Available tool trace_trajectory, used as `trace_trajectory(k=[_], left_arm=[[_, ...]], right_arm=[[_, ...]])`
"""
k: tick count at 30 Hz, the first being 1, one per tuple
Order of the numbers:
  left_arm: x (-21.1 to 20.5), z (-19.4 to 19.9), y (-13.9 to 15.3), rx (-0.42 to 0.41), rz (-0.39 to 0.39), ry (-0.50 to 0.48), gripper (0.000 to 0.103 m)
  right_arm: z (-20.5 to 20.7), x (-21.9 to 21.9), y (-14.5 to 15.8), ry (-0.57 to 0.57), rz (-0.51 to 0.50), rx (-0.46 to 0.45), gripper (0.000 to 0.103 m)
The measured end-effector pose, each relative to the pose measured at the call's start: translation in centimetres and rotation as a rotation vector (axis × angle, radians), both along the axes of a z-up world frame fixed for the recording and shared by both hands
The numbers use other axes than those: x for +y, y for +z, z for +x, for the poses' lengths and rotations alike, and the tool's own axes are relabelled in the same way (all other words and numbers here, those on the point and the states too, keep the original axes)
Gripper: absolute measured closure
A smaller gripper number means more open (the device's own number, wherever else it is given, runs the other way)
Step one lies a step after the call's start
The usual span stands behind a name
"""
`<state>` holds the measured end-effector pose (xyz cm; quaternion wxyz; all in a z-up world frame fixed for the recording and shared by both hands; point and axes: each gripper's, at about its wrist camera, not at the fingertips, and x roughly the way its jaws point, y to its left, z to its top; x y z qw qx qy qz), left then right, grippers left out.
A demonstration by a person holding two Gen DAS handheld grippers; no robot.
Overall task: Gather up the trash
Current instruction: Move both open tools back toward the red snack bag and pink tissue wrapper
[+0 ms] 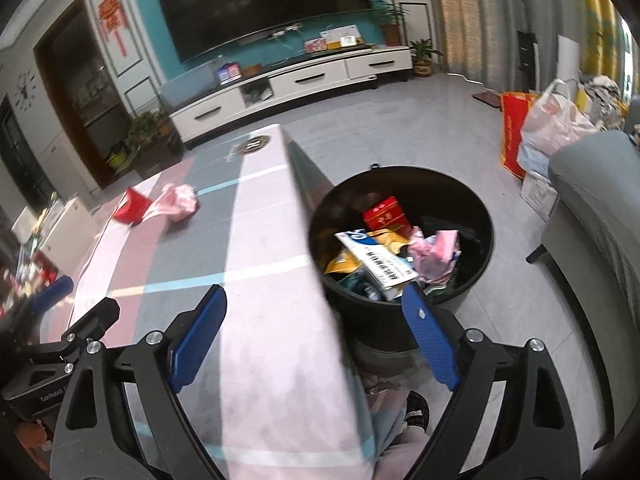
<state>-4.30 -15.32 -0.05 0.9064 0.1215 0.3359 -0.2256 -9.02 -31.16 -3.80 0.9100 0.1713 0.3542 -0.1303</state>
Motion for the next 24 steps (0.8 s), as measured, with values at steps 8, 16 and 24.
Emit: trace_trajectory(k=[8,16,24], left_arm=[[5.0,-0.1,-0.2,0.023,-0.031,0.102,0.004],[8.6,0.8,-0.9,0.063,-0.065,0.183,0.004],[10.3,2.1,-2.1,0.091,-0.079,0.208,0.004]], right_arm=[[1.7,3.8,0.2,0.092,-0.018,0.019,0.015],[3.6,7.2,-0.1,0.170,-0.040,0.045,0.015],[5.6,8.9,-0.6,0.205,-0.055,0.077,0.015]])
